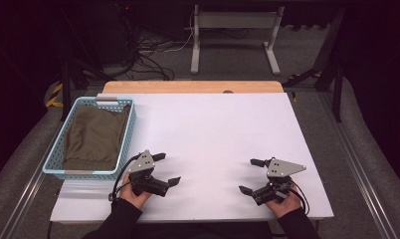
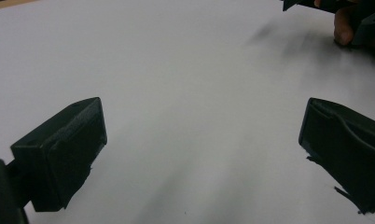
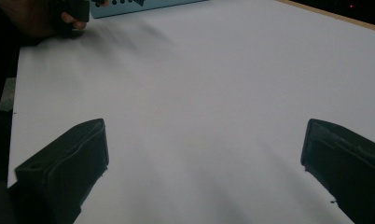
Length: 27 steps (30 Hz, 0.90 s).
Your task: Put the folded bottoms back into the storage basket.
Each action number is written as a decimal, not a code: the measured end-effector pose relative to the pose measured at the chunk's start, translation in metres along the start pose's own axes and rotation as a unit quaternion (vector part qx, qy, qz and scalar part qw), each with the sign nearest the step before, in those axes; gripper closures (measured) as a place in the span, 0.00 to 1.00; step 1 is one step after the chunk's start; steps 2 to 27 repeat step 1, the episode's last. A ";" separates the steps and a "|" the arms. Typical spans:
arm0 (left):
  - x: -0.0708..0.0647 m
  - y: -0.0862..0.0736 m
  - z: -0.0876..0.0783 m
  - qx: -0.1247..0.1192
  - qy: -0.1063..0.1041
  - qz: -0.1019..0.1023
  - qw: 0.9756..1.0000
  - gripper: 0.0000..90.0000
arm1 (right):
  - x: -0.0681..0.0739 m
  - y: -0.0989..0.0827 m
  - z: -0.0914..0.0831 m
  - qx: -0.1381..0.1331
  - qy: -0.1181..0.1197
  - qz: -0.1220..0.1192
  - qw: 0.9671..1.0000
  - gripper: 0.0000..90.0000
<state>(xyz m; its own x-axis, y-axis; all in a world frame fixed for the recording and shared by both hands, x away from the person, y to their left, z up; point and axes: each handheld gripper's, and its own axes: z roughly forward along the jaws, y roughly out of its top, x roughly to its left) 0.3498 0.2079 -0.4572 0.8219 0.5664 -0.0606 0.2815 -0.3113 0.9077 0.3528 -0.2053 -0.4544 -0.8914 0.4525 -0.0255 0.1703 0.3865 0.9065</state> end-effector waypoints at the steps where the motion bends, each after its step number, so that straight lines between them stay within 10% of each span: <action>1: 0.000 0.000 0.000 0.000 0.000 0.000 1.000 0.02 | 0.000 0.000 0.000 0.000 0.000 0.000 1.000 0.02; 27: 0.000 0.000 0.000 0.000 0.000 0.000 1.000 0.02 | 0.000 0.000 0.000 0.000 0.000 0.000 1.000 0.02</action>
